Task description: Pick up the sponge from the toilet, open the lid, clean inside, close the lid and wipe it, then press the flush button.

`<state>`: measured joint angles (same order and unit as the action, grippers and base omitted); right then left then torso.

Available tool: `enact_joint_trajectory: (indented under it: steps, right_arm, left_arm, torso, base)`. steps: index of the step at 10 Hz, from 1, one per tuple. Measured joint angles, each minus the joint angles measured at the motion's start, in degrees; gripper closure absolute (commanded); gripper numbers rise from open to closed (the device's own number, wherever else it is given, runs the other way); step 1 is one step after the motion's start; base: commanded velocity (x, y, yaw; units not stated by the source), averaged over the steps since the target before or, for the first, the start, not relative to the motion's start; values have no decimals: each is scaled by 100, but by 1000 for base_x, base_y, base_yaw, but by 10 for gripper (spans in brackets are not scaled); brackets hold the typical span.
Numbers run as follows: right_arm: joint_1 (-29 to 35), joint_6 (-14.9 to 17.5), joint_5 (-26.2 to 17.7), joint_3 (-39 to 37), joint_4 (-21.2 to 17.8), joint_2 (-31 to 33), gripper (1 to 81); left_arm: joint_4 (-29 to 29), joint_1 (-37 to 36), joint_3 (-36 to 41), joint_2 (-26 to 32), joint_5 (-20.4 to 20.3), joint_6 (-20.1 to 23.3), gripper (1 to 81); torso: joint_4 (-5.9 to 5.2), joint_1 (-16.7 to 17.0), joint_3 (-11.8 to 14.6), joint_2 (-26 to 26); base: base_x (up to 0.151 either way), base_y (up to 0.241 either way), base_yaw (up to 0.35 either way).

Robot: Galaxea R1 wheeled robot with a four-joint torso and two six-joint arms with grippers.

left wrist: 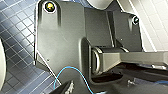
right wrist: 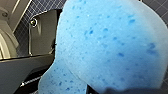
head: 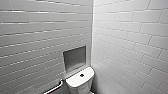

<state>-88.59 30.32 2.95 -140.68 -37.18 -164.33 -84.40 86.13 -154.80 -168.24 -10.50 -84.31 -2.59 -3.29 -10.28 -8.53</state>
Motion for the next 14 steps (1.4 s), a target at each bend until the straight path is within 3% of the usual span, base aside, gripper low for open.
enact_joint_trajectory:
  steps: [6,11,12,14]
  right_arm:
    - [0,0,0,-33,0,-30,811]
    - [9,0,-67,-22,-2,-22,811]
    - [4,0,-91,35,-2,55,811]
    - [41,-2,-87,383,-2,319,811]
  left_arm:
    - [2,11,0,0,-24,0,10]
    - [0,-13,5,0,-55,0,10]
    - [0,30,20,30,-185,0,10]
    - [-2,6,35,297,-995,-13,10]
  torso:
    - [0,-2,0,0]
    - [0,-4,0,4]
    - [0,-4,0,4]
    - [0,-4,0,4]
  base:
    - [95,0,0]
    - [0,0,0]
    - [0,0,0]
    - [0,0,0]
